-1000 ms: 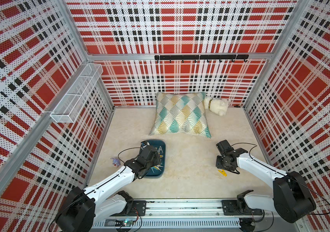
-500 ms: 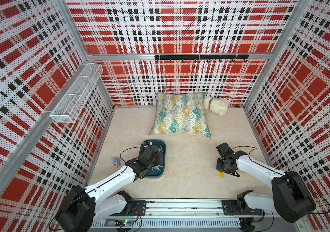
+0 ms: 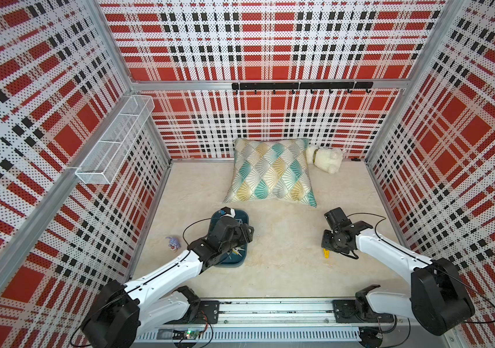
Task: Put the clothespins into the storage box
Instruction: Pick up the clothespin from the center of the board.
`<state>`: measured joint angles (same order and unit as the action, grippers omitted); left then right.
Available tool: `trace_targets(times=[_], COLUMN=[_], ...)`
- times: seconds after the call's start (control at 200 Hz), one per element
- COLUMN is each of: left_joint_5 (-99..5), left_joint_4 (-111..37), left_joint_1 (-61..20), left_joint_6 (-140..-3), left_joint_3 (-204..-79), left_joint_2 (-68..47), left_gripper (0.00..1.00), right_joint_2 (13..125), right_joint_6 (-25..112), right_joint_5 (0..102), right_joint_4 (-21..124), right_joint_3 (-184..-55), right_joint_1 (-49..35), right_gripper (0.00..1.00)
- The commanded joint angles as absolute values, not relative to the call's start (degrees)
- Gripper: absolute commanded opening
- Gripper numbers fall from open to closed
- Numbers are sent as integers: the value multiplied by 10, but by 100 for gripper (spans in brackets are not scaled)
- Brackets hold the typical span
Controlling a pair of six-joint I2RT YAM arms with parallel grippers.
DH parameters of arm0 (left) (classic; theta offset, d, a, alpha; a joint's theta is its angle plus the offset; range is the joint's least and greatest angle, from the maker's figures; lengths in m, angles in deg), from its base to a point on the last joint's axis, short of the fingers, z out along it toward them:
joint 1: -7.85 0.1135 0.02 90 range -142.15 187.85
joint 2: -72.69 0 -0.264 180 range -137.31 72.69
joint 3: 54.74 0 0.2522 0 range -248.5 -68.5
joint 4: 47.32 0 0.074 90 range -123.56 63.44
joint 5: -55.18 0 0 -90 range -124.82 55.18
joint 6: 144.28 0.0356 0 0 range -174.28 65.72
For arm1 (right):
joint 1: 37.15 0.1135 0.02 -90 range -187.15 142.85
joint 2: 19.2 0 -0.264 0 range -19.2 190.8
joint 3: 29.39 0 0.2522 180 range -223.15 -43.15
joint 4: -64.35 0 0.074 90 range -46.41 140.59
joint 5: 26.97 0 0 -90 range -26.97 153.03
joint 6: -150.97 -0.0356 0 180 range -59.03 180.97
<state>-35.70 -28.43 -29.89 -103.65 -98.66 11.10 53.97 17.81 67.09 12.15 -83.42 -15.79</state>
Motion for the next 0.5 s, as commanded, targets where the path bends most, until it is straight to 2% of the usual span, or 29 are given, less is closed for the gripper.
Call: trace_targets(times=[0.0,0.496], left_joint_5=[-404,-445], left_joint_4=[-363,-483], left_joint_1=[-306,-347], left_joint_6=[-1055,-1097], left_joint_3=[-976,-961], left_joint_2=[119,75], left_gripper=[65,66], right_joint_2=[539,632], right_joint_6=[165,102], right_joint_5=[631,542], right_joint_4=[143,225], right_joint_3=[-865,-987], right_joint_1=[-148,-52], right_gripper=[0,0])
